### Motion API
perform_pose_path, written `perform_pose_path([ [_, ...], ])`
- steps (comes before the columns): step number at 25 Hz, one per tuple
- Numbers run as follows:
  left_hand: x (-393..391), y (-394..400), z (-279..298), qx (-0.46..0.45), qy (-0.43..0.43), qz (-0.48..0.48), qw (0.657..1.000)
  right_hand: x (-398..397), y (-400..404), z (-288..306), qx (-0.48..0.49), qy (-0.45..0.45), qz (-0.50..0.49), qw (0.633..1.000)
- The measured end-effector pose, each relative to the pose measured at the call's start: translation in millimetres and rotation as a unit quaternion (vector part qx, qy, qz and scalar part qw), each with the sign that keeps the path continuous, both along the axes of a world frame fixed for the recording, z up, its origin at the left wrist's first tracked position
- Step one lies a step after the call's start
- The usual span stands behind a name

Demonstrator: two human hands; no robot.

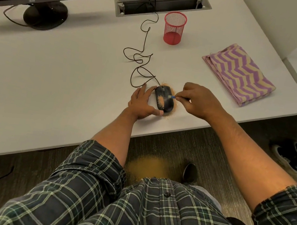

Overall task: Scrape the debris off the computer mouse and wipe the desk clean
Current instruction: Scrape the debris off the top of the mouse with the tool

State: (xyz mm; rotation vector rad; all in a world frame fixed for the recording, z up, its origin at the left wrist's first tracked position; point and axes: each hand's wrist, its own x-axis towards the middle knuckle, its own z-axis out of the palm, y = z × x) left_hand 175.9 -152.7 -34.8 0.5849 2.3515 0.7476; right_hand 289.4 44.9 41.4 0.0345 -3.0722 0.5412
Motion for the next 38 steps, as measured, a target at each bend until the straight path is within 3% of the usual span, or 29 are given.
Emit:
perform_pose_path([
  [4,1,0,0,0.004,0.003,-0.001,1.000,1,4,0,-0.011,-0.069,0.059,0.996],
  [9,2,0,1,0.007,0.002,0.000,1.000,-2,5,3,-0.020,-0.009,0.035,0.999],
  [13,3,0,1,0.009,0.003,0.000,1.000,-4,2,3,-0.004,-0.092,0.088,0.992],
  [17,2,0,1,0.002,0.004,-0.002,1.000,-5,2,4,-0.026,-0.008,0.052,0.998],
  [21,1,0,0,0.004,0.004,-0.003,1.000,-3,3,1,-0.009,-0.069,0.092,0.993],
  [26,1,0,0,-0.002,0.005,-0.005,1.000,-9,6,6,-0.092,-0.073,0.011,0.993],
  [31,0,-1,-1,-0.002,0.002,-0.003,1.000,-14,9,-1,-0.190,-0.121,-0.130,0.966],
  [34,0,-1,-1,0.001,0.002,-0.005,1.000,-14,13,0,-0.160,-0.152,-0.139,0.965],
  [38,0,-1,-2,-0.002,0.006,-0.003,1.000,-17,3,4,-0.203,-0.128,-0.114,0.964],
])
